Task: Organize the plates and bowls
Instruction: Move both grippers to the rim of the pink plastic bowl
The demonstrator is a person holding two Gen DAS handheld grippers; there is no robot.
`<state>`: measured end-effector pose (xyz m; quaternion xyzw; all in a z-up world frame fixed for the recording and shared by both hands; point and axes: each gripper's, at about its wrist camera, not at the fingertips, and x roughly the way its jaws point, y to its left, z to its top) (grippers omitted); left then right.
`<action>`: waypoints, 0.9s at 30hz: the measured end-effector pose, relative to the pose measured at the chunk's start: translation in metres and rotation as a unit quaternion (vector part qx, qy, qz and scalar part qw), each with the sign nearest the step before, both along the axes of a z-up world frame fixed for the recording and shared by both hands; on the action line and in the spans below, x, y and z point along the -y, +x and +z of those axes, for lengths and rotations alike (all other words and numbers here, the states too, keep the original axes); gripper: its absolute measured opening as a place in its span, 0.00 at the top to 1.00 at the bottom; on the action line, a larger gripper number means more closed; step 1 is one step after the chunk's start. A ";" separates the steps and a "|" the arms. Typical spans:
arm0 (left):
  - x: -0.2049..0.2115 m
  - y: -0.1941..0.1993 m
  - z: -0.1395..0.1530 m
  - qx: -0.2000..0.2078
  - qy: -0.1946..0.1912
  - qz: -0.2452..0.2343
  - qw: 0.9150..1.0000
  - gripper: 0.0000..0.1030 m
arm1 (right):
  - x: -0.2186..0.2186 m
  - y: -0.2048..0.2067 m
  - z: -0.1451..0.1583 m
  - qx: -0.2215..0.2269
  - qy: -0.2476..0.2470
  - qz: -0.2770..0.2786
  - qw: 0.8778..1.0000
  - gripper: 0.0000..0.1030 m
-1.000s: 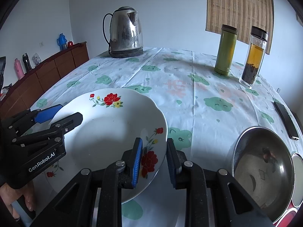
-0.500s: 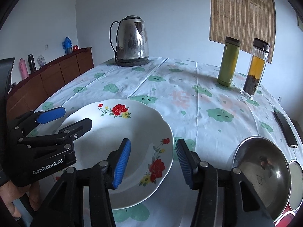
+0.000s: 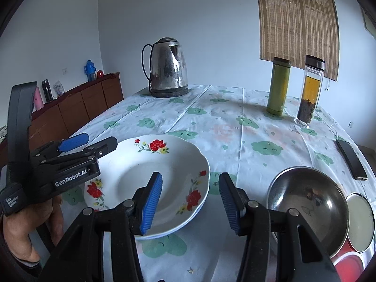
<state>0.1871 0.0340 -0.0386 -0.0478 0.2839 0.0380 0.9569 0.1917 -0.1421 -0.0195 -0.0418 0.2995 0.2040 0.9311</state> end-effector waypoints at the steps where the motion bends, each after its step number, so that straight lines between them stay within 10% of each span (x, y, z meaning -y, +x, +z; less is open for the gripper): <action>1: 0.003 -0.003 0.003 0.001 0.002 -0.001 1.000 0.30 | 0.004 -0.005 0.003 0.003 0.003 0.000 1.000 0.49; 11: 0.077 -0.051 0.032 0.025 -0.011 -0.089 0.996 0.30 | 0.079 -0.071 0.022 0.031 0.015 -0.019 0.999 0.49; 27: 0.228 -0.078 0.023 -0.015 -0.012 -0.258 0.966 0.31 | 0.206 -0.110 0.008 0.015 -0.013 -0.136 0.990 0.50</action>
